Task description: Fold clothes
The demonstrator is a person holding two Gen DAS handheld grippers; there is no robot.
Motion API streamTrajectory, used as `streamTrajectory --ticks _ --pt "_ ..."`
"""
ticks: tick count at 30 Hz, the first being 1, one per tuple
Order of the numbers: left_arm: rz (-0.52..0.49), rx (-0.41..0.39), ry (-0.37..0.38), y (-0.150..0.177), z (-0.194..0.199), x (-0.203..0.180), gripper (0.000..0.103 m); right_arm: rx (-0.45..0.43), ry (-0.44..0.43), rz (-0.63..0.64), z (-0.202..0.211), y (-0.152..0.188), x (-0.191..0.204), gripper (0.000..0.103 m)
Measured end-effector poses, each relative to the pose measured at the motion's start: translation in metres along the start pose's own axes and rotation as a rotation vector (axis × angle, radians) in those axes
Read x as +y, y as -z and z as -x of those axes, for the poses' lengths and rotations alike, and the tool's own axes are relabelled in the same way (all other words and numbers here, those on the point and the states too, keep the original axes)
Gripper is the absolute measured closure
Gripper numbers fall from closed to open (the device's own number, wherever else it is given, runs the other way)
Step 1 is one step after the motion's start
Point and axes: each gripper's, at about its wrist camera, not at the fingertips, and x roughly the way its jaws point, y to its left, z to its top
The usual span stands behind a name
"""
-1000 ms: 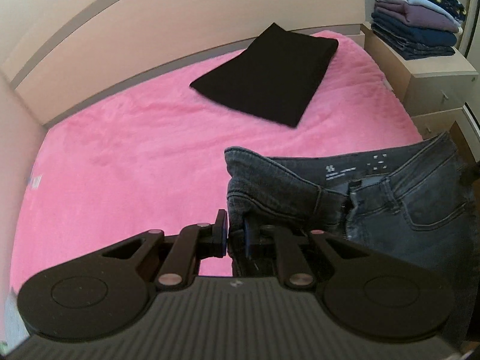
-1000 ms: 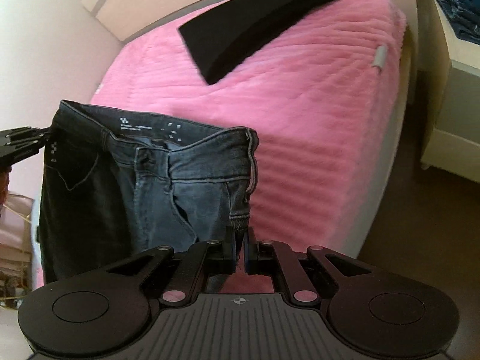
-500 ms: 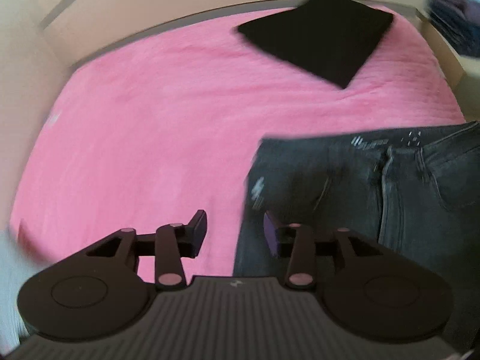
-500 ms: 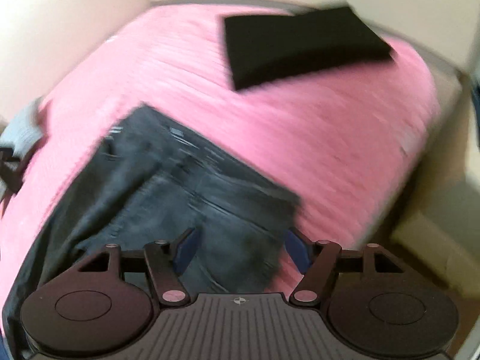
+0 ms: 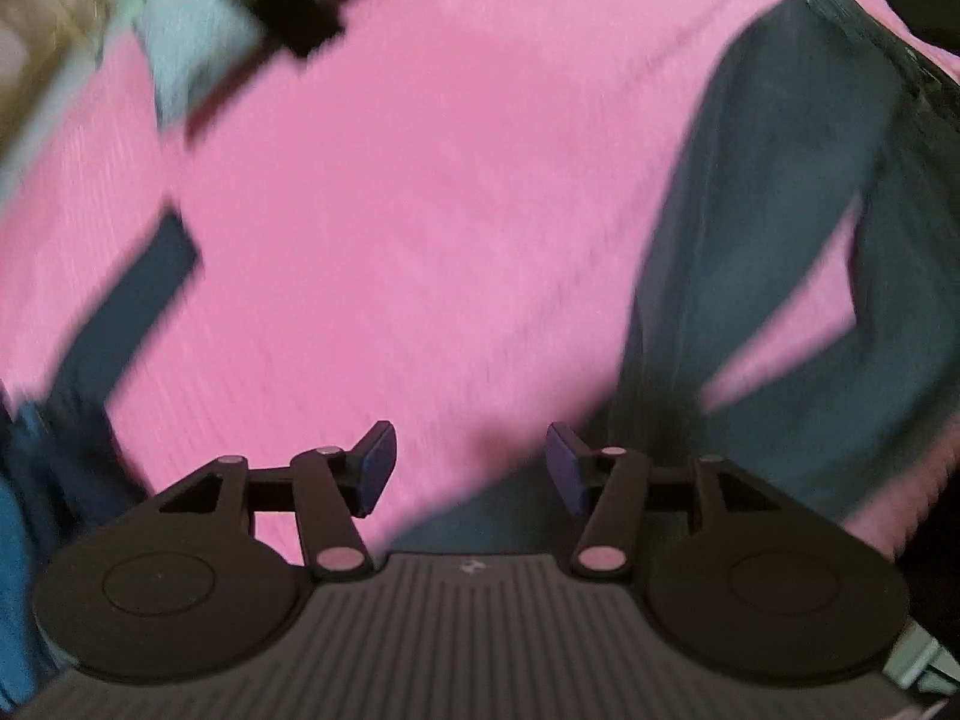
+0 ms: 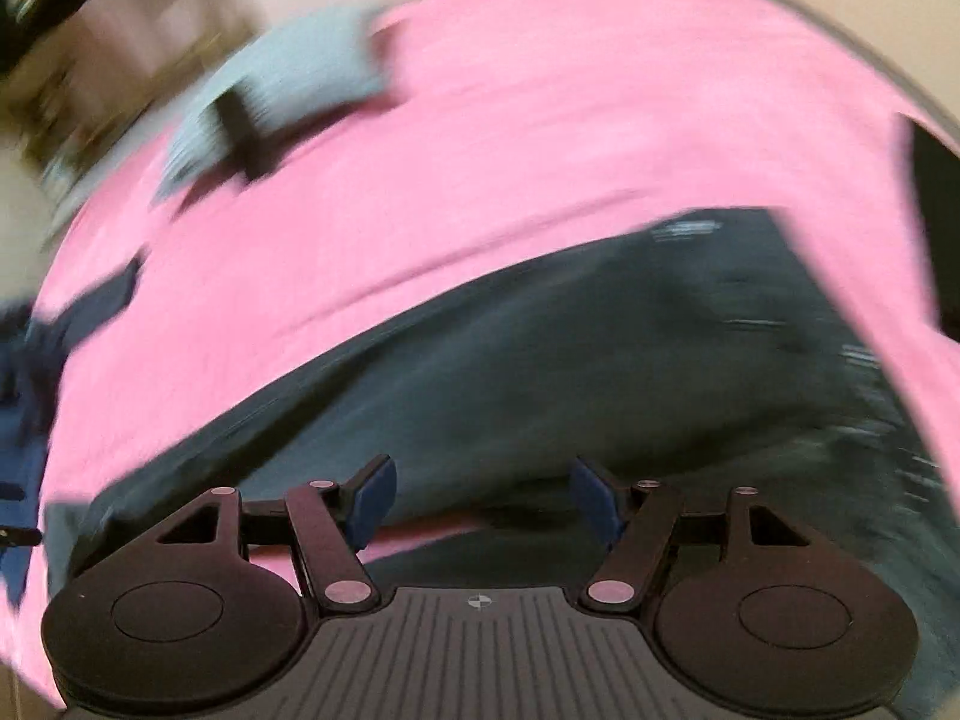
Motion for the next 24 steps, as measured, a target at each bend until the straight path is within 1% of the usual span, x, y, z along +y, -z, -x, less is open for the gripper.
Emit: streamTrajectory --ticks 1,2,3,4,6,7,8,9,10,12,14,17,18,20,21,22,23,24 --pt "0.002 0.001 0.025 0.02 0.0 0.002 0.049 0.023 -0.017 0.027 -0.013 -0.002 0.016 0.027" --pt "-0.004 0.004 0.045 0.037 -0.003 0.001 0.046 0.047 -0.033 0.051 -0.025 -0.003 0.03 0.024" --pt "-0.009 0.006 0.065 0.053 -0.007 -0.002 0.046 0.07 -0.049 0.076 -0.038 -0.004 0.045 0.024" --pt "-0.038 0.009 0.073 0.067 -0.015 -0.006 0.046 0.093 -0.065 0.1 -0.05 -0.005 0.06 0.024" --pt "-0.112 0.019 0.03 0.085 -0.033 -0.016 0.049 0.134 -0.077 0.156 -0.075 -0.01 0.086 0.024" --pt "-0.14 0.023 0.004 0.091 -0.043 -0.018 0.059 0.149 -0.078 0.175 -0.084 -0.012 0.096 0.024" --pt "-0.167 0.027 -0.022 0.096 -0.052 -0.019 0.072 0.163 -0.077 0.19 -0.092 -0.013 0.105 0.024" --pt "-0.195 0.017 -0.039 0.098 -0.053 -0.018 0.081 0.17 -0.075 0.196 -0.097 -0.018 0.113 0.024" --pt "-0.223 0.005 -0.054 0.099 -0.053 -0.016 0.101 0.174 -0.072 0.199 -0.1 -0.023 0.121 0.024" --pt "-0.278 -0.018 -0.083 0.1 -0.053 -0.012 0.101 0.157 -0.07 0.201 -0.1 -0.027 0.133 0.024" --pt "-0.287 -0.076 -0.104 0.089 -0.025 0.011 0.101 0.14 -0.063 0.19 -0.098 -0.027 0.138 0.024" --pt "-0.232 -0.176 -0.182 0.057 0.011 0.067 0.101 0.115 -0.044 0.164 -0.097 -0.029 0.145 0.024" --pt "-0.209 -0.208 -0.206 0.043 0.019 0.086 0.1 0.112 -0.034 0.158 -0.095 -0.03 0.147 0.024" --pt "-0.122 -0.273 -0.231 0.017 0.026 0.128 0.1 0.108 -0.018 0.153 -0.09 -0.03 0.148 0.023" --pt "-0.077 -0.288 -0.263 0.007 0.025 0.145 0.101 0.105 -0.013 0.151 -0.088 -0.028 0.148 0.023" --pt "-0.028 -0.295 -0.278 0.0 0.024 0.163 0.096 0.103 -0.008 0.149 -0.086 -0.027 0.148 0.022" --pt "0.022 -0.297 -0.274 -0.002 0.025 0.176 0.092 0.104 0.0 0.144 -0.084 -0.024 0.146 0.019" --pt "0.077 -0.298 -0.26 -0.002 0.027 0.188 0.089 0.107 0.01 0.138 -0.082 -0.022 0.144 0.01"
